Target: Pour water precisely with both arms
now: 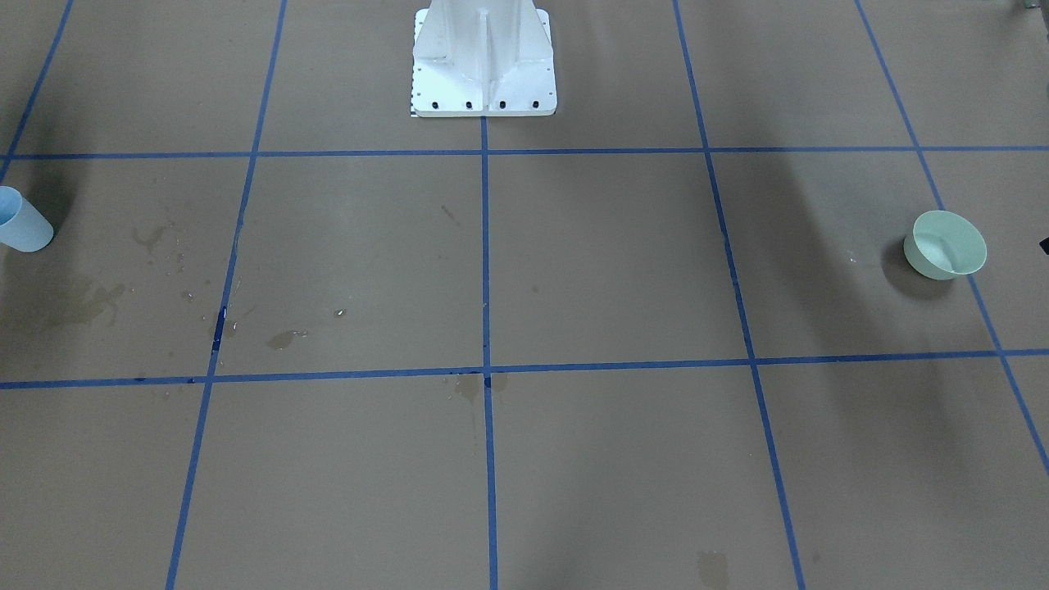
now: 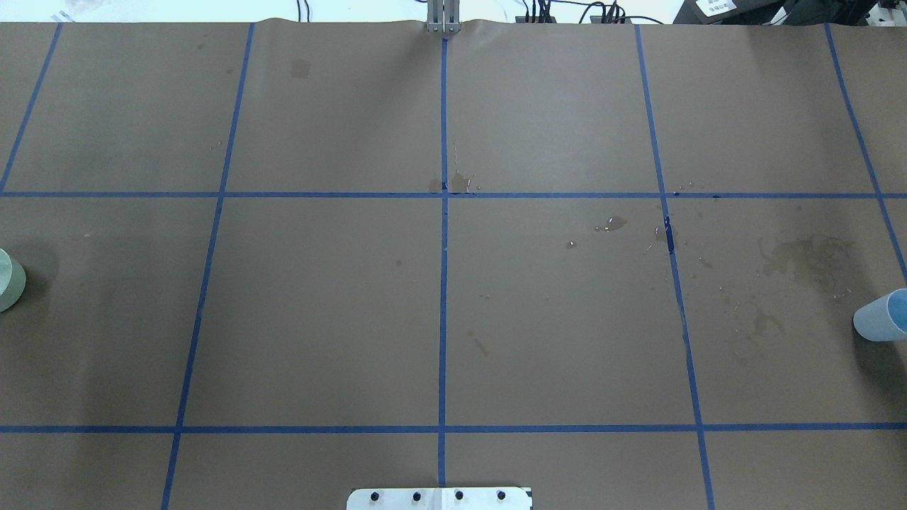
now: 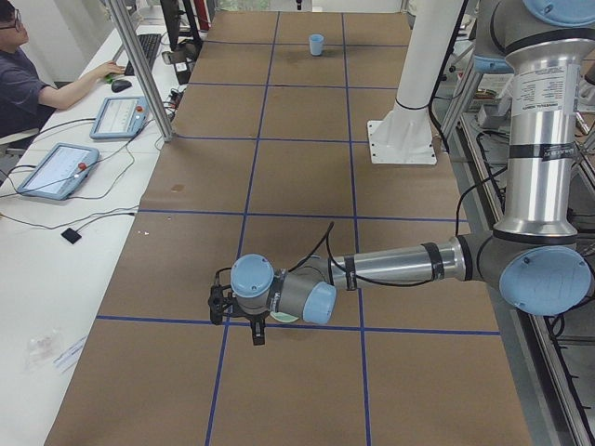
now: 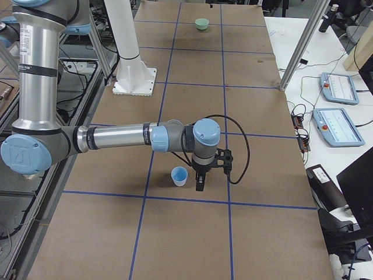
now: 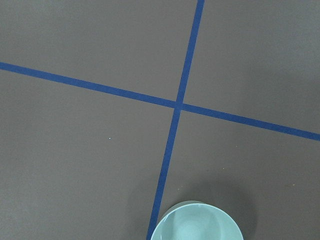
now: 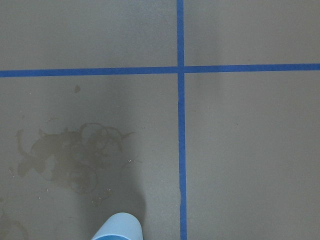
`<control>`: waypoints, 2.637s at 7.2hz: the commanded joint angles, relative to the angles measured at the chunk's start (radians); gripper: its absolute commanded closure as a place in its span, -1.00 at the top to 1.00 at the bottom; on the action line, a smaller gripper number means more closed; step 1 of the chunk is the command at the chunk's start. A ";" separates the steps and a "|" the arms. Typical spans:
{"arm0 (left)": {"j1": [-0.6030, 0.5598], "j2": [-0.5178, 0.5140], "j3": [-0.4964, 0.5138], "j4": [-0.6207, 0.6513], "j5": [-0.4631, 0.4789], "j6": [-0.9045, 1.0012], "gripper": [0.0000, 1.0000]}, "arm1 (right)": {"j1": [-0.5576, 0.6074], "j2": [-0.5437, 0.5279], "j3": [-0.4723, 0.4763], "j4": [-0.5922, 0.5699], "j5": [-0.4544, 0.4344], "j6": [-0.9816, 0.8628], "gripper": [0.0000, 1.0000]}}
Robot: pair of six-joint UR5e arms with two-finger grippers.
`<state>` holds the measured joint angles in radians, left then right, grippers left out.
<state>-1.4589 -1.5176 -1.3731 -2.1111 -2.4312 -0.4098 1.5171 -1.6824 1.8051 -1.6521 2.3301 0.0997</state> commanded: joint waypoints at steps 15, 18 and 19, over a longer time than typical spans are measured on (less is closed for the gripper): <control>0.195 -0.123 -0.146 0.179 -0.114 -0.265 -1.00 | 0.012 -0.003 0.005 -0.002 0.000 0.000 0.99; 0.331 -0.416 -0.372 0.589 -0.106 -0.566 -1.00 | 0.012 -0.008 0.013 -0.003 0.000 0.000 0.99; 0.438 -0.525 -0.369 0.588 -0.071 -0.756 -1.00 | 0.012 -0.006 0.011 -0.003 0.000 0.000 0.99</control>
<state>-1.1386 -1.9135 -1.7219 -1.5568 -2.5316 -0.9483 1.5292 -1.6902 1.8170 -1.6546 2.3301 0.0997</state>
